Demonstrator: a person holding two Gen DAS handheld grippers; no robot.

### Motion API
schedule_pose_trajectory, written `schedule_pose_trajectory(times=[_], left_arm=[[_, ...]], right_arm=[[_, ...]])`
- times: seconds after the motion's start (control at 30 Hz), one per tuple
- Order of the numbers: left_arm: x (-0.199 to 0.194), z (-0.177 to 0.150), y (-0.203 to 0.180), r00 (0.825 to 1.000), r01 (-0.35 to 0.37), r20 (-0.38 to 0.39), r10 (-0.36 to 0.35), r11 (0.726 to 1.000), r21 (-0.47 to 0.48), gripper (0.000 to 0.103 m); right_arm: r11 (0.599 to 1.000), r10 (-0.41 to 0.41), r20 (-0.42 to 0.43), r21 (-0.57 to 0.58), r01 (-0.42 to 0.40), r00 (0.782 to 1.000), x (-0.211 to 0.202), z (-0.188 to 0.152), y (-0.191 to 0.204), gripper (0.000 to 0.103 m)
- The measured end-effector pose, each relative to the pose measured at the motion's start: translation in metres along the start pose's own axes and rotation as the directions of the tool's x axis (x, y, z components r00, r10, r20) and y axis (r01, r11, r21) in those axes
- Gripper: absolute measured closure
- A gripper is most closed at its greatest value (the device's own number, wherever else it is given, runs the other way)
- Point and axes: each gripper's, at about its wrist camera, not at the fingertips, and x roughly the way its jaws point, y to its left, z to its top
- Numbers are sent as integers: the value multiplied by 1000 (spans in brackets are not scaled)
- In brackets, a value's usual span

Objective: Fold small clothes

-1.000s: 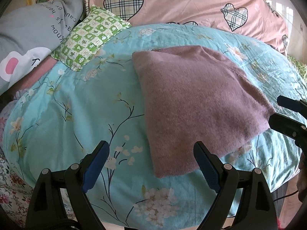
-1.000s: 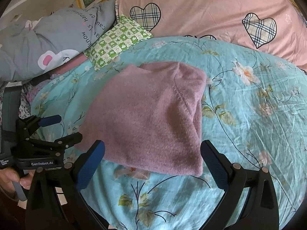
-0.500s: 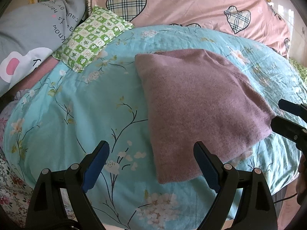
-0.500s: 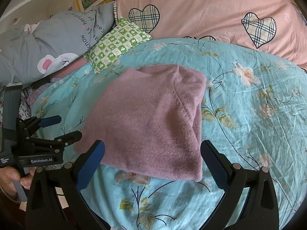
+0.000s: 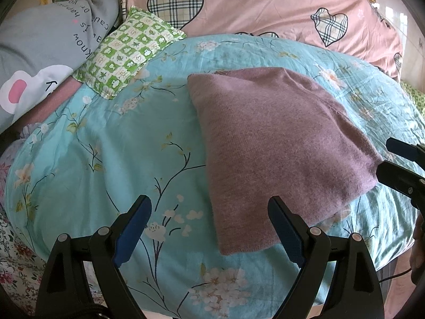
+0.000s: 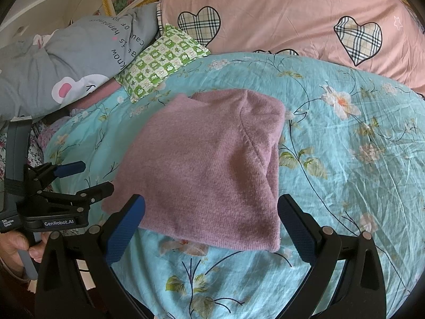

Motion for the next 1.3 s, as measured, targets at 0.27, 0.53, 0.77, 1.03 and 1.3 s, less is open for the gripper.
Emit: schedule_pose_trajectory(times=[0.27,0.53,0.77,1.03,1.3], left_arm=[[1,1,1,1000,1,-2,-1,1000,-1,13],[1,2,0,1000,-2,-4,2,1000,-3,13],[1,4,-1,1000,-6,0,6,1000,1,13],[2,8,0,1000,-5,-3,5,1000,4,13],[5,11,0,1000,-7,-3,7,1000,12,14]], right_arm=[[1000,-2,1,7,2,1000,1,-1,0,3],[1000,0,-1,7,0,1000,1,0,0,3],[1000,1,3,10,-1,1000,2,1,-2,3],[1000,6,3,11,-6,1000,3,3,-4,3],[1000,8,1,21,-8,1000,6,4,-6,3]])
